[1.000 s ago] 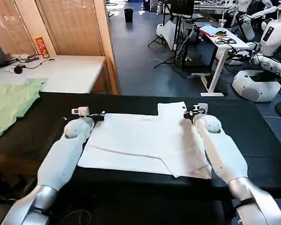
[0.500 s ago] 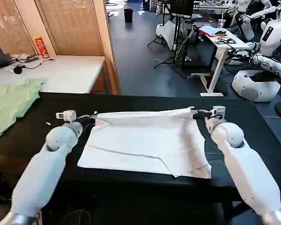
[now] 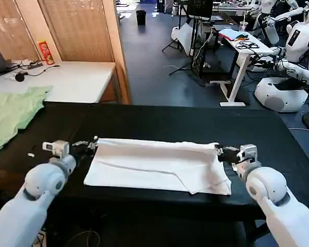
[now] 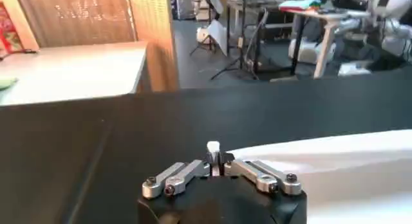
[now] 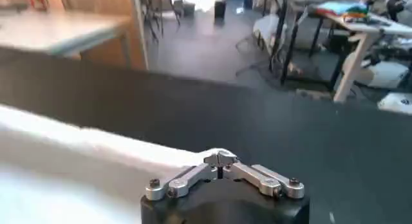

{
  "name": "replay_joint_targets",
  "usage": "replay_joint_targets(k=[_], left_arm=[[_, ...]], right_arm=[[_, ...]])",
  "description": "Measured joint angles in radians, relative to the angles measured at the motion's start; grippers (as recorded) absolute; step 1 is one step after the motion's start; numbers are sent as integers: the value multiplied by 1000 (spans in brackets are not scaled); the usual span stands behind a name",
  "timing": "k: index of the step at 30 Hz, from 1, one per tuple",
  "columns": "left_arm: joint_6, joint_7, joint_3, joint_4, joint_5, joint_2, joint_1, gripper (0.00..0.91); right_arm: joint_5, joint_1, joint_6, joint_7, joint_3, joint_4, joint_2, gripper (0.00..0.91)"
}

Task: Fold and organize the clothes.

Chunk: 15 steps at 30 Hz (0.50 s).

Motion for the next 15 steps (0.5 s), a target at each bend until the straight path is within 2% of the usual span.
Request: replay_joint_targets(k=[13,14,15], left_arm=[[-4,6,-61,-84,55,-18,200,176],[-2,7,-63,-84,61,-20,209,234],[1,7,-63,-84,66,-22,216,614]], right_arm=[[-14,-133,0,2,33,49,23,49],[-14,-139,0,1,37,53,26,49],[-13,-145,0,-1,41,59,27,78]])
